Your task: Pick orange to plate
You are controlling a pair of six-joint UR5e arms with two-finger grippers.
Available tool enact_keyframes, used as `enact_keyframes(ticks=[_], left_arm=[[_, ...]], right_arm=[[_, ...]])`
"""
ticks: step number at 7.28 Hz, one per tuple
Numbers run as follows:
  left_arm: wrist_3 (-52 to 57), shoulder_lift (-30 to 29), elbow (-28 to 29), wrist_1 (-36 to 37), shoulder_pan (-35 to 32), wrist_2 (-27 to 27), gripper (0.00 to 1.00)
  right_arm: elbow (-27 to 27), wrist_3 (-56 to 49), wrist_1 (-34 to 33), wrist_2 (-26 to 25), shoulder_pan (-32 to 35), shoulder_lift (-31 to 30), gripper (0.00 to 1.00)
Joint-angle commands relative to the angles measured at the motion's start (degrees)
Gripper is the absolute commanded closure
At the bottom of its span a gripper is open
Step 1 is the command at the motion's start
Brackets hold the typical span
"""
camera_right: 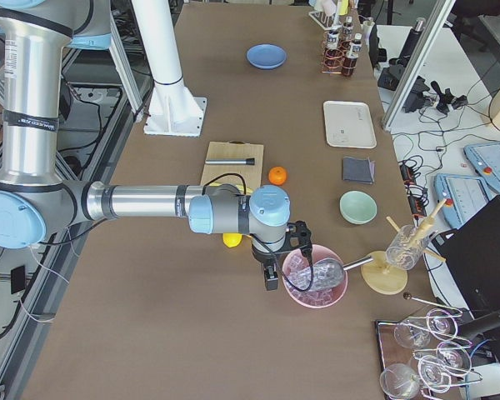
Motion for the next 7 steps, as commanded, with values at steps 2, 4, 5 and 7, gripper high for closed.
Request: enact_keyframes(ticks=[2,4,5,7], left_arm=[[0.38,1.09,0.96,-4.51,0.3,0.08,0.02],[0.3,1.09,0.96,-4.6,2.4,0.18,0.02],[0.3,1.0,1.05,-4.6,2.41,0.52,0.02],[-0.14,1.0,1.22,-4.6,2.41,0.18,0.02]], right_arm=[[-0.13,0.18,0.0,0.22,-0.35,-0.05,0.0],[-0.05,0.18,0.0,0.22,-0.44,0.12,0.0],[-0.05,0.09,0.0,0.22,-0.44,0.3,0.0],[0.13,0.09,0.0,0.31,-0.44,0.48,0.0]])
